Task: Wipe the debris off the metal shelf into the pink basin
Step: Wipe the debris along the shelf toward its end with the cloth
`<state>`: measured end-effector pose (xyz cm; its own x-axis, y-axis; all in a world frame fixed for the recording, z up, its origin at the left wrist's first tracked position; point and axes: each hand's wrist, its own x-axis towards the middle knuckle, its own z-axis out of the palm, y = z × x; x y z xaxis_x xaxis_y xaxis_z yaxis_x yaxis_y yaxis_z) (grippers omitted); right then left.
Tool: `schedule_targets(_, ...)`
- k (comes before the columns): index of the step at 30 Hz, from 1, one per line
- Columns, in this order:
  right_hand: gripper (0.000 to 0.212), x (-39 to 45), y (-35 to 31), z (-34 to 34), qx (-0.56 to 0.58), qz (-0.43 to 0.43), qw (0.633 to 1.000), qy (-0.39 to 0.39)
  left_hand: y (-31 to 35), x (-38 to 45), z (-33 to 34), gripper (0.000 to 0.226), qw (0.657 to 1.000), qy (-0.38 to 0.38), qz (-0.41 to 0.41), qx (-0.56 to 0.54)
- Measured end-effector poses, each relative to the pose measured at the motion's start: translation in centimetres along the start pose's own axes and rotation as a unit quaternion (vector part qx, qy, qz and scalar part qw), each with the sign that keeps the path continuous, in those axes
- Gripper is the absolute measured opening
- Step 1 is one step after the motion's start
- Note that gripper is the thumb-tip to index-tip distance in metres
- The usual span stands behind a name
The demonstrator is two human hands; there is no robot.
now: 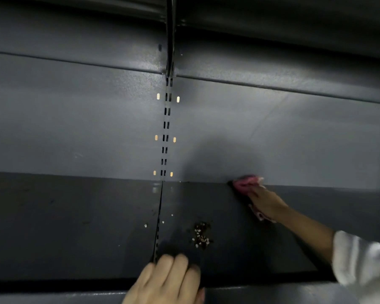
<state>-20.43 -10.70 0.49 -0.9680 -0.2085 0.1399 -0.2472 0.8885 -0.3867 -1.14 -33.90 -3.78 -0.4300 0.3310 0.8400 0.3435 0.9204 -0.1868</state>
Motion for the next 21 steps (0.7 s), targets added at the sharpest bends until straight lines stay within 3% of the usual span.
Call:
schedule_targets(6,0.033,0.9,-7.6,3.9,0.01,-0.124,0.992,-0.024,0.2,0.0,-0.1,0.026,1.0,-0.008,-0.018,0.006)
schedule_targets(13,0.025,-2.3,-10.0,3.9,0.172,-0.196,0.965,0.005,0.3,-0.2,-0.4,0.031,0.998,-0.042,-0.046,-0.007)
schedule_targets(17,0.026,-2.0,-7.4,0.6,0.245,-0.144,0.955,0.088,0.3,-0.5,-0.3,0.062,0.997,-0.065,-0.045,-0.014)
schedule_targets(19,0.025,-1.2,-4.2,-1.4,0.233,-0.09,0.958,0.142,0.3,-0.4,-0.4,0.062,0.997,-0.075,-0.036,-0.005)
schedule_targets(21,0.022,-0.4,-0.7,-2.3,0.184,-0.013,0.974,0.132,0.1,-0.5,-0.4,0.062,0.996,-0.091,-0.021,0.007)
